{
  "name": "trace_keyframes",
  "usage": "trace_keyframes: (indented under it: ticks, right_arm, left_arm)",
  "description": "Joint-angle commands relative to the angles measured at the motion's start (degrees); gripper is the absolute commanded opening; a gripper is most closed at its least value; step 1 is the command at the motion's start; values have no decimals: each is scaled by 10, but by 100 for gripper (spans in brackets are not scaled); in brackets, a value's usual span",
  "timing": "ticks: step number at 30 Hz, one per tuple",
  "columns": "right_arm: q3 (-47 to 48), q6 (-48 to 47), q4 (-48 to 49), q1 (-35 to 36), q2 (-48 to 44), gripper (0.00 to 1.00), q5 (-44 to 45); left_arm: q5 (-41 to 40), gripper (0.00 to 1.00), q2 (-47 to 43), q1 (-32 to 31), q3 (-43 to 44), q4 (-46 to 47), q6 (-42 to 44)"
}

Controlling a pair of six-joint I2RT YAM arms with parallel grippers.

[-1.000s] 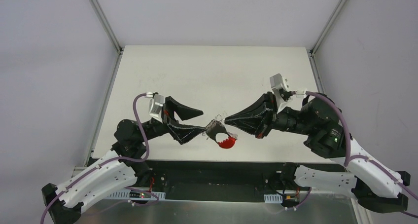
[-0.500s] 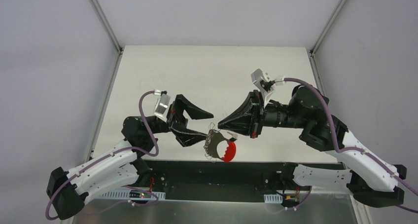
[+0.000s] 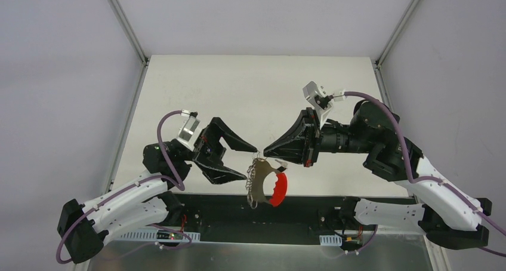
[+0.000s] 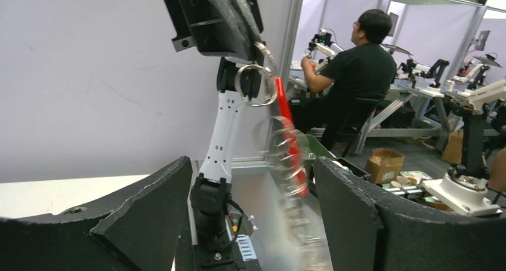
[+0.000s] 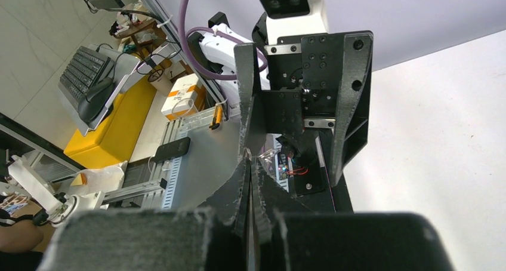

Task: Put the keys on the keyring

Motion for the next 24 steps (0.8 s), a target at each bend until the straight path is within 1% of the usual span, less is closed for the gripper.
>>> trace_keyframes:
  ticks: [1, 8, 16, 24]
  right_arm:
    - [30, -6, 12, 1, 1, 0, -6]
    - [32, -12, 26, 1, 7, 0, -8]
    - [53, -21, 21, 2, 18, 0, -11]
    - [73, -28, 19, 1, 37, 0, -24]
  left_arm:
    - [24, 74, -10, -4, 28, 57, -27]
    - [27, 74, 5, -7, 35, 61, -43]
    - [17, 74, 11, -8, 31, 31, -14]
    - [17, 74, 32, -9, 34, 30, -7]
